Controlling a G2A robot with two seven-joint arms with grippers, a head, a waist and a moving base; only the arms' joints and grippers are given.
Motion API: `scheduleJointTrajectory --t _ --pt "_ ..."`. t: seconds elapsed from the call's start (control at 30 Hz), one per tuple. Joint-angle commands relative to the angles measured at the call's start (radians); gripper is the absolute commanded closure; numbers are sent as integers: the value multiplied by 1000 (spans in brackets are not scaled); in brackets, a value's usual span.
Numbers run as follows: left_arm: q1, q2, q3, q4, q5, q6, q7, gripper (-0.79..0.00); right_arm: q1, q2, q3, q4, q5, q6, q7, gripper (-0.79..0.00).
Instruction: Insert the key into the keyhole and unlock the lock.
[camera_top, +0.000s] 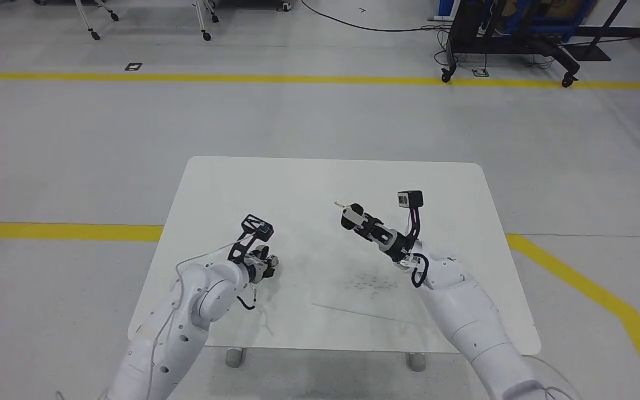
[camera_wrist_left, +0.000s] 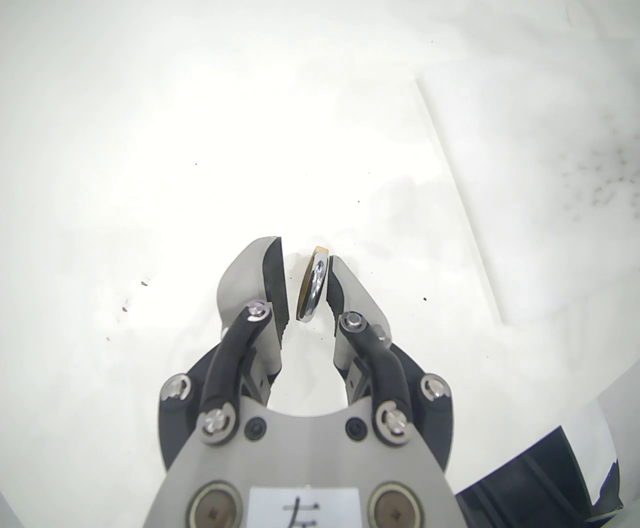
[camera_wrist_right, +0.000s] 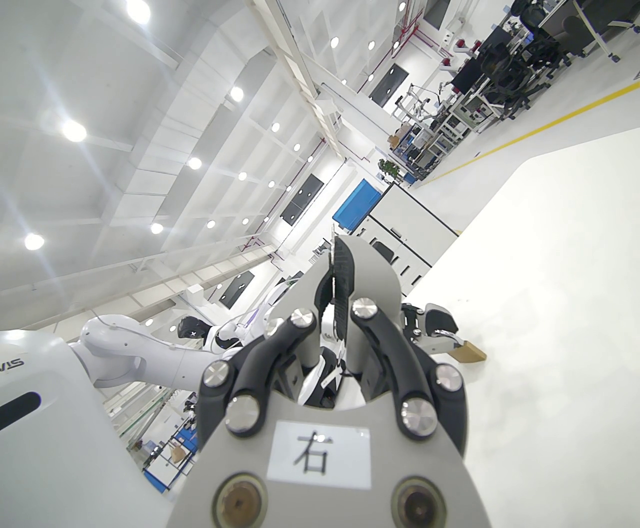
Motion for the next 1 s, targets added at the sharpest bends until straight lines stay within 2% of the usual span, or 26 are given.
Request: scheduleJointTrajectory --t 0.0,0.1,0.17,0.2,0.27,0.7,0.8,0.97 --pt "2 0 -2 -2 0 -2 -1 -188 0 0 0 0 0 0 0 0" --pt "4 1 -7 -2 2 -4 -5 -237 0 0 0 0 0 0 0 0" --pt "4 2 -10 -1 2 -3 -4 -219 0 0 0 0 0 0 0 0" --pt "4 2 -11 0 5 -2 -4 -188 0 0 0 0 0 0 0 0" --pt "3 2 -14 0 6 3 2 0 0 0 0 0 0 0 0 0" --pt "-13 -3 3 24 19 6 -6 0 0 0 0 0 0 0 0 0" --pt "-10 -6 -9 9 -14 11 58 0 0 0 0 0 0 0 0 0" --pt "30 -8 -90 -46 -174 25 246 0 0 0 0 0 0 0 0 0"
